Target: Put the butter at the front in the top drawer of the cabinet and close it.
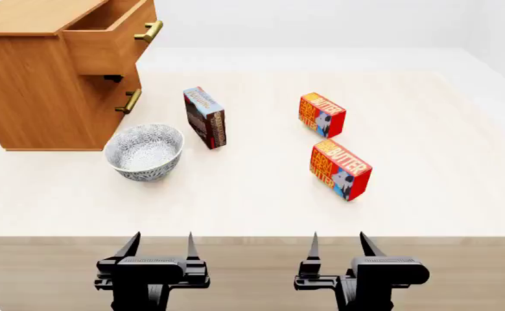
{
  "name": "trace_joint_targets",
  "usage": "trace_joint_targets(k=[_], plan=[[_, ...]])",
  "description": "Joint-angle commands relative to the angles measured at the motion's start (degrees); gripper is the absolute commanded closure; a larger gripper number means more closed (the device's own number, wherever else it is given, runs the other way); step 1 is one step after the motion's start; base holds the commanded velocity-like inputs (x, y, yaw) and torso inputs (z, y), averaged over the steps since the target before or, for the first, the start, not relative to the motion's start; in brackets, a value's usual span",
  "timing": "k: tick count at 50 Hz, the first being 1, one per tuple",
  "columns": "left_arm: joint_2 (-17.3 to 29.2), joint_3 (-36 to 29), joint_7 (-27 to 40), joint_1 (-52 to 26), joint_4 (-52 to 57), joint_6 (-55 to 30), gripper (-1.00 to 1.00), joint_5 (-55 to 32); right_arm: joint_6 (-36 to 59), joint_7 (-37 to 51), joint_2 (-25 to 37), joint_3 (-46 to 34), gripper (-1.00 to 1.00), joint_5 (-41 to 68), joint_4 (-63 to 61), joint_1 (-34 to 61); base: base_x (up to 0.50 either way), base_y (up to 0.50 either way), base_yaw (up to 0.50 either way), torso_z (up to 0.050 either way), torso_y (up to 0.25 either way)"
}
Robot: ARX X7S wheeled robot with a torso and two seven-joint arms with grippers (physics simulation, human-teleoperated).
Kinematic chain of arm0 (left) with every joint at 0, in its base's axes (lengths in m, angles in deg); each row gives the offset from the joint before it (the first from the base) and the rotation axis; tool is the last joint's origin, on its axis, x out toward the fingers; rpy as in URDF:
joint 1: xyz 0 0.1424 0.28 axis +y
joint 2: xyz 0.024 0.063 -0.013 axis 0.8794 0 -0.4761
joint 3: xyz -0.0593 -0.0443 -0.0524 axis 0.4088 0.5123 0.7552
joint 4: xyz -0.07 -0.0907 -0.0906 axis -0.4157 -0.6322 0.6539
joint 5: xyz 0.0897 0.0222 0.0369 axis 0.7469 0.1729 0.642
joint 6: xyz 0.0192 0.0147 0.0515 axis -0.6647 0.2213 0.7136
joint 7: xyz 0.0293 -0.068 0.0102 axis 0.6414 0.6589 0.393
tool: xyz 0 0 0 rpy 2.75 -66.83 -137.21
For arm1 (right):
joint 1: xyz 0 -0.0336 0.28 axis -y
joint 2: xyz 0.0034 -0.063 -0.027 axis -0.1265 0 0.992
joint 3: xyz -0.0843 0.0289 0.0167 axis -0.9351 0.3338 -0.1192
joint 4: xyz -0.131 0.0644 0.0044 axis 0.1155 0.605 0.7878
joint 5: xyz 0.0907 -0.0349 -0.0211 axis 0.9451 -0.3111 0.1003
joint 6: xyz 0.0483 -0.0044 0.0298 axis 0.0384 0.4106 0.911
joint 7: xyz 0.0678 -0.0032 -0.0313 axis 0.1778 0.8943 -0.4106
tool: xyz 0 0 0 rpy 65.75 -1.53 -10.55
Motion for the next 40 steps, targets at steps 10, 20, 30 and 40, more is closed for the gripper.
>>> trace_joint_targets(k=[10,20,30,40], plan=[[2.74,-3.26,0.99,0.57,0.93,0.77,-1.00,-3.36,1.76,3.43,2.38,-2.99,-1.00,2.32,0.18,0.43,0.00,0.00,0.00,0.007,0.000],[4.36,-4.74,1.60,-0.88,8.72,-7.23,-1.00,-4.71,11.01,5.50,3.51,-2.91,-1.00,4.84,-3.78,3.74,0.00,0.00,0.00,0.050,0.000],[6.71,-4.74,2.13,-7.26,21.94,-24.76,-1.00,-7.60,25.29,6.20,6.05,-2.95,-1.00,6.82,-14.32,10.74,0.00,0.00,0.00,0.050,0.000],[10.32,-2.37,1.67,-28.39,27.26,-46.32,-1.00,-12.28,44.60,5.17,9.74,-3.49,-1.00,8.51,-18.61,29.61,0.00,0.00,0.00,0.050,0.000]])
